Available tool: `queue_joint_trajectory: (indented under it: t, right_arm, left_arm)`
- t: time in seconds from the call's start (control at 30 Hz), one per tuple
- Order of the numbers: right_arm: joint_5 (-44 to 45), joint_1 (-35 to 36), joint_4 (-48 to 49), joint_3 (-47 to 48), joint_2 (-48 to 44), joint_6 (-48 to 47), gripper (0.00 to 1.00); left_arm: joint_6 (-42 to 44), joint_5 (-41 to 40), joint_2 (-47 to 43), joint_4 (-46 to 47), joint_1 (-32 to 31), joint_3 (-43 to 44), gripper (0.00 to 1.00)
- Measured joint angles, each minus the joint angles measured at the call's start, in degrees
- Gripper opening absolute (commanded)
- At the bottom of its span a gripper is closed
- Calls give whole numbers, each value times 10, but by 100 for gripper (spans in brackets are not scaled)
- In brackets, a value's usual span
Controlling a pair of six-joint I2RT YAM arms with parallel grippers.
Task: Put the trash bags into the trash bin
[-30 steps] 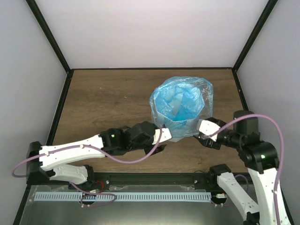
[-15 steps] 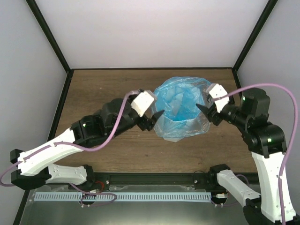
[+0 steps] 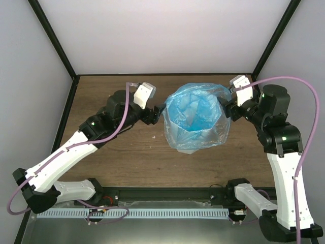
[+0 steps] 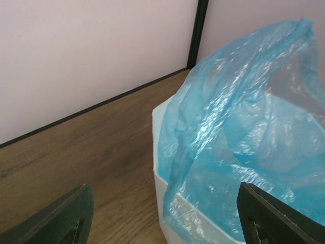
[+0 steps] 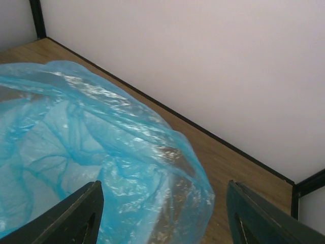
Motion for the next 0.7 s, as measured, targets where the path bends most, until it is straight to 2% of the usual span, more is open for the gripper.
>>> queue_joint_trajectory:
  t: [0.2, 0.4, 0.47, 0.7]
  right_arm:
    - [-42, -70, 13, -7, 38, 0, 68]
    - [-100, -121, 22, -27, 61, -16, 66]
    - [-115, -126, 26, -29, 63, -24, 62]
    - [-155, -129, 47, -51, 71, -37, 41]
  left_arm:
    - [7, 50, 4, 32, 15, -4, 76]
    - [34, 66, 41, 47, 23, -1, 74]
    - [44, 68, 58, 49, 24, 4, 72]
    - [62, 70, 114, 57, 35, 45, 50]
